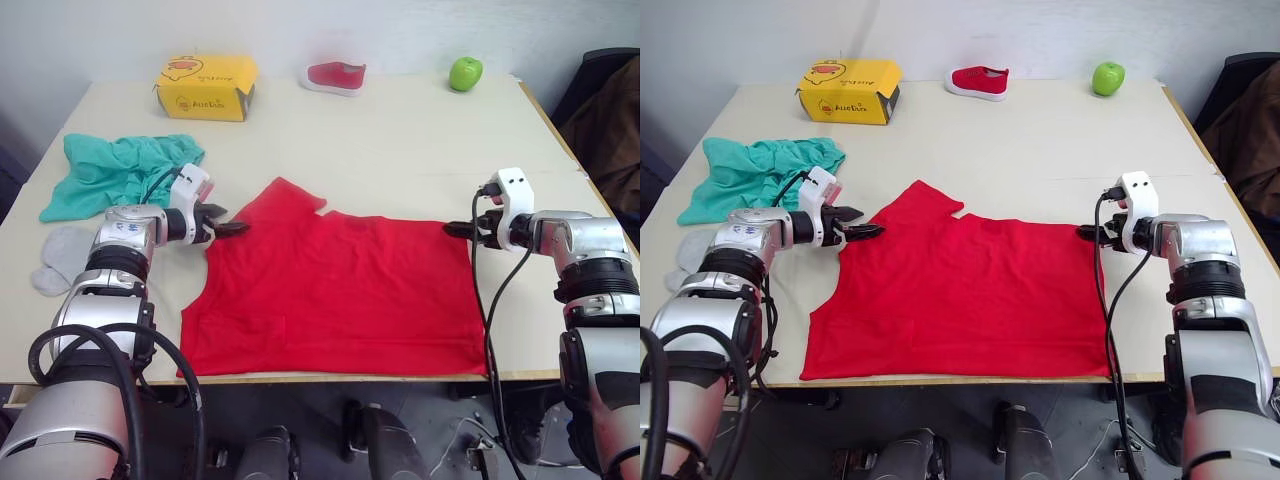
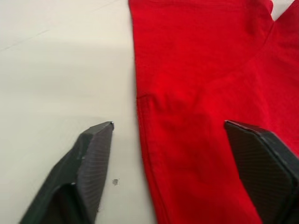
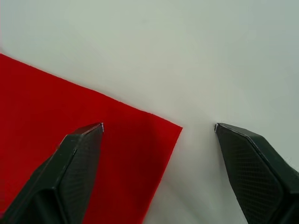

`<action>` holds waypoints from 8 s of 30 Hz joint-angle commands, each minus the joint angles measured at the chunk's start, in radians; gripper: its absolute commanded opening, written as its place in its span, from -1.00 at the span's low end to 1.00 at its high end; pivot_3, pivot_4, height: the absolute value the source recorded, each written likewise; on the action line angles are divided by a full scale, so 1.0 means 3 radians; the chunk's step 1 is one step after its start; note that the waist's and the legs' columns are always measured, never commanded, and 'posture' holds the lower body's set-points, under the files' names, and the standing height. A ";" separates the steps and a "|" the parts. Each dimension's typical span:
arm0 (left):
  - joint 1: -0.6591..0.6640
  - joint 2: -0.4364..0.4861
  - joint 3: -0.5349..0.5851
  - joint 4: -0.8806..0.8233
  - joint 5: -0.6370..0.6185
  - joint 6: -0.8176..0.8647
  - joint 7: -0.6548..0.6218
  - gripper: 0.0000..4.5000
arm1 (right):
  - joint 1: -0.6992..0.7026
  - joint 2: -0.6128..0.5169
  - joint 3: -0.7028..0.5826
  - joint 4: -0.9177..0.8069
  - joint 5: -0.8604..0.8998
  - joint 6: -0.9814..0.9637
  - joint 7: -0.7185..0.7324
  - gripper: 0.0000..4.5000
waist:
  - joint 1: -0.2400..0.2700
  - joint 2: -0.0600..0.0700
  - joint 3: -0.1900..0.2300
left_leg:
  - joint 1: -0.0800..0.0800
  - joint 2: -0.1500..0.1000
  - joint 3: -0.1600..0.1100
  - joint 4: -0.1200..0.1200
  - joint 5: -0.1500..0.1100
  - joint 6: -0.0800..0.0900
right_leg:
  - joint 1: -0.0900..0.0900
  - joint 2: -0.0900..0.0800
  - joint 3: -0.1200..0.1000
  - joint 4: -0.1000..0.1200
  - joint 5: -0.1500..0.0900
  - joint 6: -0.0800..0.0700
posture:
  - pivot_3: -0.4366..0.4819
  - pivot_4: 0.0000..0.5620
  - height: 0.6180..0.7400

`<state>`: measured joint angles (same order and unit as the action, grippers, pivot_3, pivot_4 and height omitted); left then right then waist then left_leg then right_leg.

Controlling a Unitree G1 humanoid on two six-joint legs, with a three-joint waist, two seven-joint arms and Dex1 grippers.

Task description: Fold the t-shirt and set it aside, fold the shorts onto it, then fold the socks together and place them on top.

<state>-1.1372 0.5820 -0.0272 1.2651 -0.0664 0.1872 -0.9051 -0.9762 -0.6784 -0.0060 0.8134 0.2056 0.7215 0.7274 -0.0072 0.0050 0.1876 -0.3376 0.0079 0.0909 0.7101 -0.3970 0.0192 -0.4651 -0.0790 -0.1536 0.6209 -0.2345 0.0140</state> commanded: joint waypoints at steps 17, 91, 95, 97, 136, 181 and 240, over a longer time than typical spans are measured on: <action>-0.0014 0.0070 0.0277 -0.0015 0.0073 -0.0173 -0.0051 -0.99 | 0.0230 -0.0020 -0.0203 -0.0374 0.0046 -0.0513 0.0288 -1.00 | -0.0012 0.0000 0.0000 | 0.0001 0.0000 0.0000 0.0000 0.0000 0.0000 | 0.0000 0.0000 0.0001 0.0001 0.0000 0.0000 | -0.05 -0.47 1.00; 0.1084 0.0938 0.0280 -0.2082 -0.0572 0.1011 -0.1944 0.71 | 0.2116 -0.0812 -0.0818 -0.2138 0.0619 -0.1460 0.1505 0.84 | 0.0020 -0.0001 0.0000 | 0.0012 0.0005 -0.0001 0.0010 -0.0002 0.0001 | 0.0002 0.0005 0.0020 0.0008 0.0000 0.0000 | -0.05 -0.47 1.00; 0.0525 0.0810 0.0224 -0.1620 -0.0505 0.1233 -0.1829 1.00 | 0.1978 -0.0799 -0.0796 -0.2106 0.0653 -0.1134 0.1321 1.00 | 0.0056 -0.0003 0.0000 | 0.0008 0.0003 -0.0002 0.0017 -0.0004 0.0004 | 0.0005 0.0004 0.0017 0.0007 0.0001 0.0001 | -0.05 -0.47 1.00; 0.0273 0.0663 0.0188 -0.1268 -0.0397 0.1179 -0.1597 1.00 | 0.1863 -0.0737 -0.0747 -0.2056 0.0701 -0.0842 0.1209 1.00 | 0.0061 -0.0003 0.0000 | 0.0010 0.0002 -0.0001 0.0017 -0.0005 0.0006 | 0.0005 0.0004 0.0021 0.0008 0.0001 0.0002 | -0.05 -0.47 1.00; -0.0258 -0.0573 0.0252 0.0262 0.0407 0.0021 0.0551 -0.89 | 0.1753 -0.0602 -0.0429 -0.2087 0.0512 -0.0298 0.0921 -0.44 | 0.0053 -0.0008 0.0002 | 0.0009 0.0000 0.0003 0.0016 -0.0005 0.0004 | 0.0001 0.0003 0.0021 0.0012 0.0002 0.0003 | -0.05 -0.47 1.00; 0.1936 0.0616 0.0068 -0.2128 0.0018 -0.3934 -0.1488 -1.00 | 0.1893 -0.0818 0.0250 -0.0250 -0.1277 -0.5841 0.0549 -0.97 | 0.0025 -0.0008 0.0002 | 0.0033 0.0009 0.0018 0.0016 -0.0012 0.0006 | 0.0014 0.0005 0.0037 0.0012 0.0001 0.0000 | -0.05 -0.47 1.00; 0.0543 0.0434 0.0056 -0.1328 -0.0277 -0.0539 -0.0938 -0.99 | 0.2071 -0.0446 -0.0396 -0.2888 0.0597 -0.0503 0.0238 -1.00 | 0.0024 -0.0037 -0.0018 | 0.0009 0.0012 0.0010 0.0022 -0.0014 0.0008 | 0.0002 0.0009 0.0026 0.0009 0.0003 0.0002 | -0.05 -0.47 1.00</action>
<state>-0.9448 0.6971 -0.0533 0.9728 -0.0878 -0.0172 -1.1382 -0.3232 -0.8120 -0.0864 -0.0012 0.3489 0.5591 0.7936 0.0001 -0.0061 0.1822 -0.3347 0.0116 0.0938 0.7167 -0.4013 0.0214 -0.4646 -0.0762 -0.1457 0.6238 -0.2338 0.0146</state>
